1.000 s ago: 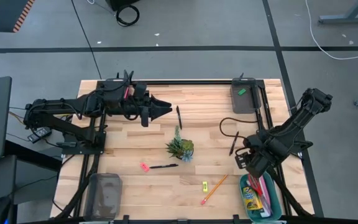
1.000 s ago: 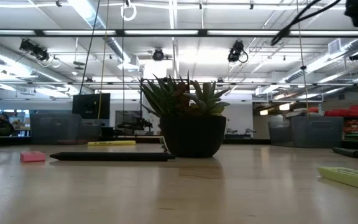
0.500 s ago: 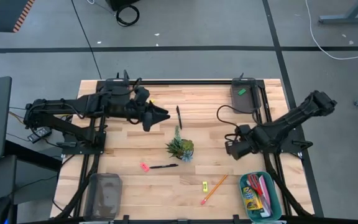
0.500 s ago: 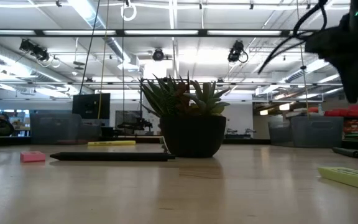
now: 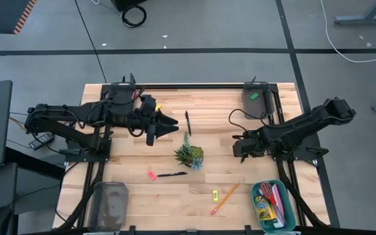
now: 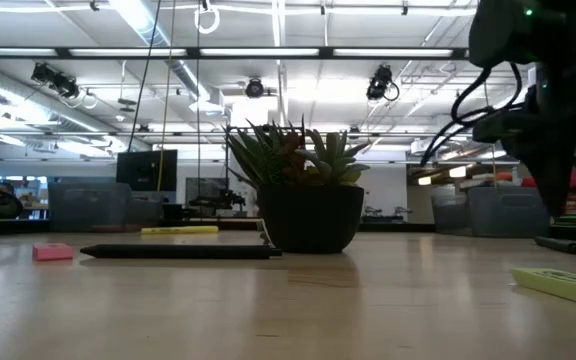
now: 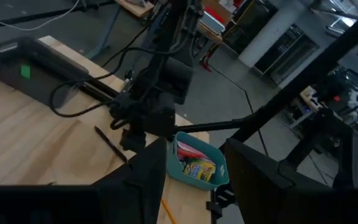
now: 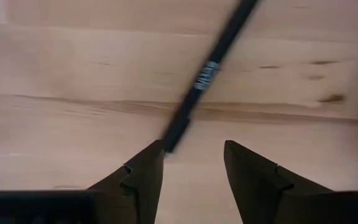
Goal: Sort crayons/erasers/pens/pencils in bins
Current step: Put the right black ballpen into the bottom left black bin
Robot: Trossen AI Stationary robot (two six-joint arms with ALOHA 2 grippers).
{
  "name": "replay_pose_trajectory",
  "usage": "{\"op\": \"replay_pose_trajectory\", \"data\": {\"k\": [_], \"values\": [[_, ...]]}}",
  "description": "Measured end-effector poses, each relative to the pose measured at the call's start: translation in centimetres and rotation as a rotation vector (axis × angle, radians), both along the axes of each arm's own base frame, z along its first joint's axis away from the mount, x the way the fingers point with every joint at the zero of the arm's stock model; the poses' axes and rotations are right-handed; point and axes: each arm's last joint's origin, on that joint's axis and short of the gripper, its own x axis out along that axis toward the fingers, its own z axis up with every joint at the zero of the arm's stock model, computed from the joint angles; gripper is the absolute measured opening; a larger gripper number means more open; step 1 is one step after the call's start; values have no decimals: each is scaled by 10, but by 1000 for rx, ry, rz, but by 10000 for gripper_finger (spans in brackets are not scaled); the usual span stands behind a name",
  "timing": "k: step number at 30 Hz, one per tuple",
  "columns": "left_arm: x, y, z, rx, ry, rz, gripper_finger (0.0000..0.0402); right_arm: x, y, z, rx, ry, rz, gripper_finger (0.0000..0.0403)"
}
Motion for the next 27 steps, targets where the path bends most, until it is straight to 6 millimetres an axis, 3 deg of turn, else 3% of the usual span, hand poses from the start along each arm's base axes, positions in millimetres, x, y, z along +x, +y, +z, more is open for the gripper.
{"op": "replay_pose_trajectory", "data": {"k": [7, 18, 27], "values": [[-7, 1, 7, 48, -36, -5, 172, 5, -10, -4, -25, -14, -66, 176], [-22, 3, 18, 75, -85, -5, 172, 25, -20, -25, 56, 26, -101, 176], [-31, 3, 23, 74, -109, -5, 172, 22, -19, -14, 88, -4, -93, 176]]}}
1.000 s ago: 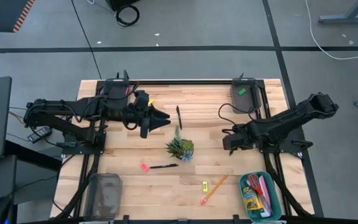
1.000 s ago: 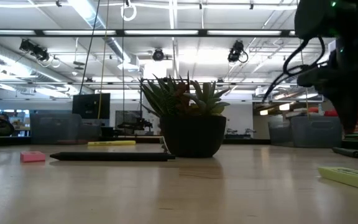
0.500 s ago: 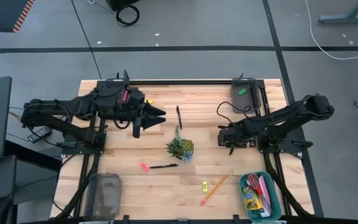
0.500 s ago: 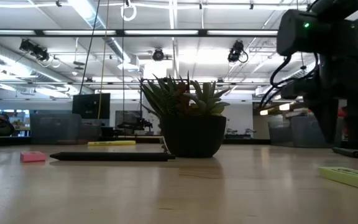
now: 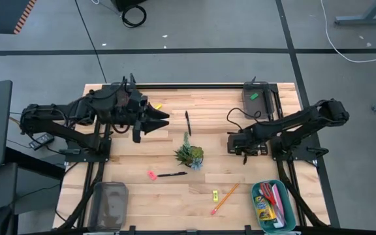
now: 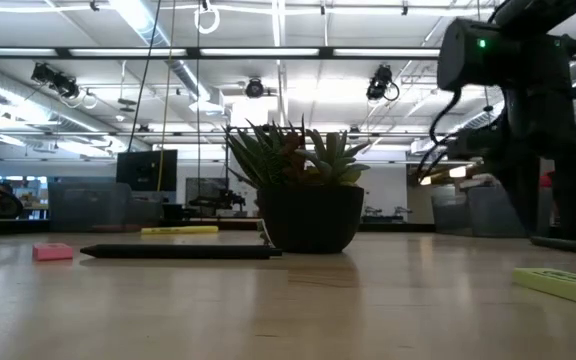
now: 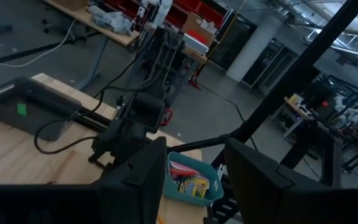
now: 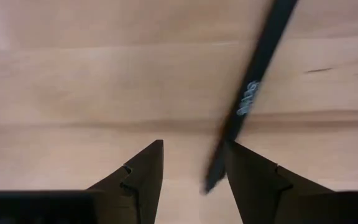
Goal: Sort crayons/erasers/pens/pencils in bins
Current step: Put the right black ballpen into the bottom left black bin
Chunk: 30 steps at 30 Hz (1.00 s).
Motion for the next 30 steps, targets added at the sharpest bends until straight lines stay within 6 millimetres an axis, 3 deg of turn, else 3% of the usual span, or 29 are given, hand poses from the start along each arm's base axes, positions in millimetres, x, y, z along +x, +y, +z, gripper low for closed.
{"op": "replay_pose_trajectory", "data": {"k": [3, 10, 30], "values": [[-2, 0, 2, 5, -11, 0, 172, 2, 0, 10, -5, -36, 0, 176], [-1, 0, 1, 23, -3, 0, 172, -4, 2, 12, -12, 39, 15, 176], [-1, 0, 1, 20, -2, 0, 172, -18, 2, -17, 45, 46, -69, 176]]}}
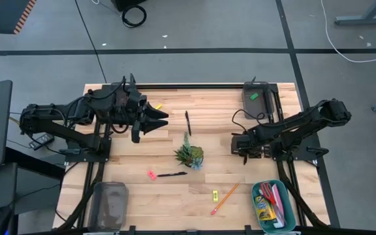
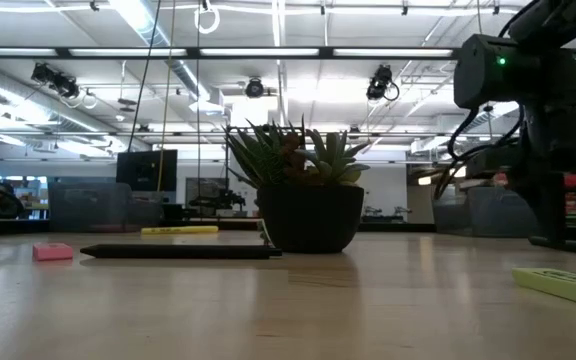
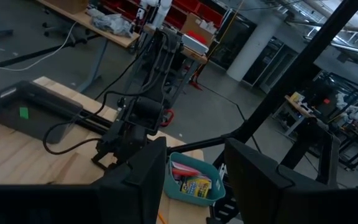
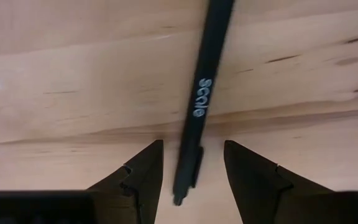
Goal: Sort crayons/erasers/pens/pencils in bins
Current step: Put the right black ballpen into the bottom left black bin
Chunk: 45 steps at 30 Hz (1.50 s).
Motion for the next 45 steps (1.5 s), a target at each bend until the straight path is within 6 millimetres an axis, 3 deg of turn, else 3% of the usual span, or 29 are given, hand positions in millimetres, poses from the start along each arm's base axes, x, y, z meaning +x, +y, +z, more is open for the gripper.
{"op": "replay_pose_trajectory", "data": {"k": [10, 26, 35, 39, 45], "values": [[0, 0, 0, -5, 0, 0, 172, -1, 0, -4, -1, -19, -14, 167], [0, 0, 0, -5, 0, 0, 172, 0, -1, -4, -23, -39, 3, 66], [0, 0, 0, -5, 0, 0, 172, 1, -1, -4, -30, -39, 41, 62], [0, 0, 0, -5, 0, 0, 172, 10, -1, 5, -55, -86, 93, 61], [0, 0, 0, -4, 0, 1, 172, 36, 3, 38, -92, -230, 234, 61]]}}
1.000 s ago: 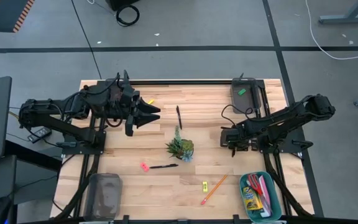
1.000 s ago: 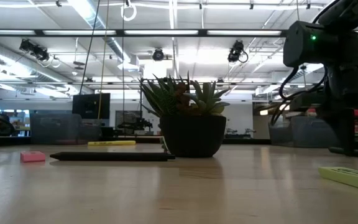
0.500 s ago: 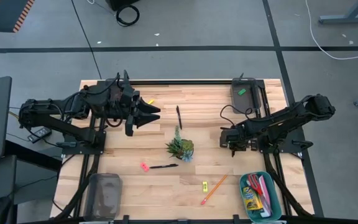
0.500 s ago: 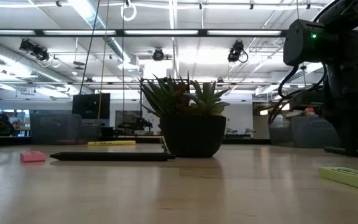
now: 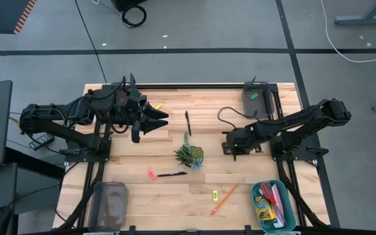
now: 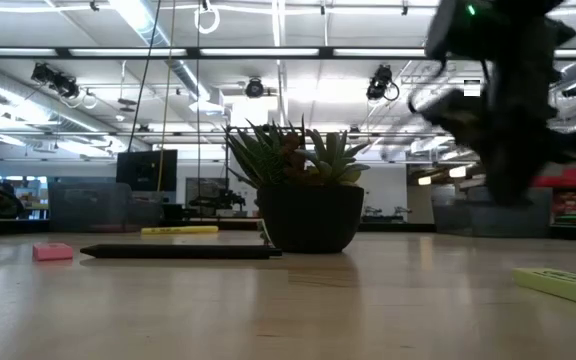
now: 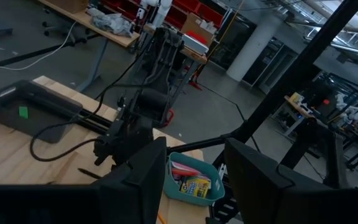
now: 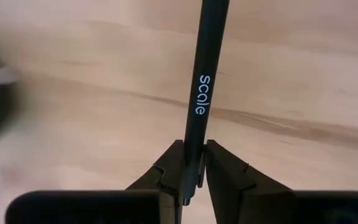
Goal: Sort crayons/erasers/pens/pencils in bins
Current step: Put the right black ballpen into the bottom left black bin
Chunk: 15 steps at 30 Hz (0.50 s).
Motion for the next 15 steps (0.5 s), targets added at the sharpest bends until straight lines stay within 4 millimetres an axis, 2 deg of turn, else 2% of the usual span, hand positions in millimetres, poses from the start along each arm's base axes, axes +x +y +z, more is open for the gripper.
{"op": "replay_pose_trajectory", "data": {"k": [4, 9, 15], "values": [[0, 3, -2, -22, 21, 95, 172, 21, 8, 38, -116, -149, 150, 61], [-2, 7, -3, -95, 16, 257, 172, 39, 18, 95, -380, -310, 258, 61], [-2, 8, -2, -117, 9, 267, 172, 50, 19, 164, -658, -481, 343, 61]]}}
